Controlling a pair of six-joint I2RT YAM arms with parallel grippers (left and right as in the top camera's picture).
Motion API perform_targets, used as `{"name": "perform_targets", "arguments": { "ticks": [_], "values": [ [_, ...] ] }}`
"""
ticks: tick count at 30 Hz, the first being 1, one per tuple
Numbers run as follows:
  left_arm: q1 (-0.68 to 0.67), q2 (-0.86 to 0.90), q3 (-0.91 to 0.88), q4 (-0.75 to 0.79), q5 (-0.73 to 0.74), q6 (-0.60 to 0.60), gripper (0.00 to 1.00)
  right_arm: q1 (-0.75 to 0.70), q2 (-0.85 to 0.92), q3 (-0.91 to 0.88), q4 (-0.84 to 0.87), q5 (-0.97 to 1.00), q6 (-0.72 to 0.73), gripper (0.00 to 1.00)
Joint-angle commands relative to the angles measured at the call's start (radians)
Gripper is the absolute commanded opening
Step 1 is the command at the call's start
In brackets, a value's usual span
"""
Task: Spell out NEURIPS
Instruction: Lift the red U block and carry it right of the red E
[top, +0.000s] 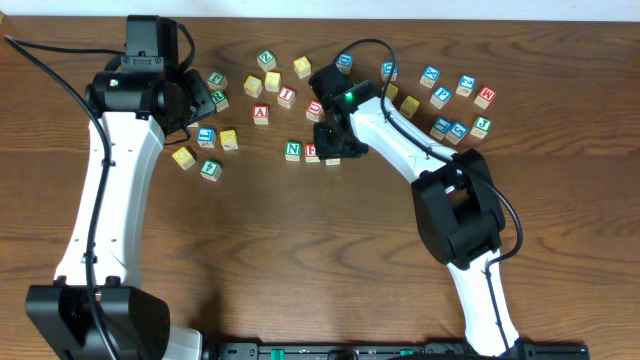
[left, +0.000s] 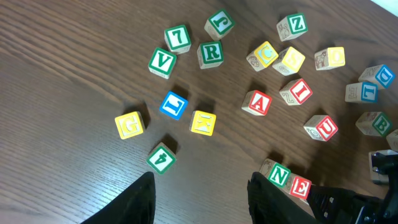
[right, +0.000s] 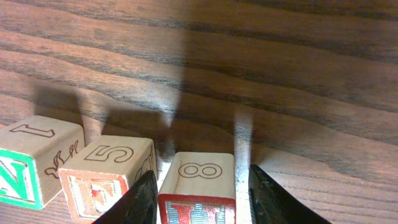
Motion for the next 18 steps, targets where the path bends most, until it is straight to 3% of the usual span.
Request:
{"name": "perform_targets", "arguments": {
  "ticks": [1,18],
  "values": [
    [0.002,0.001,0.001,0.002,-0.005,0.008,0.47,-0.004,0.006,0.009,0.008,0.029,-0.016,0.41],
    [0.002,0.001,0.001,0.002,-0.005,0.008,0.47,-0.008,-0.034,0.063,0.006,0.048,-0.05,0.41]
  ]
}}
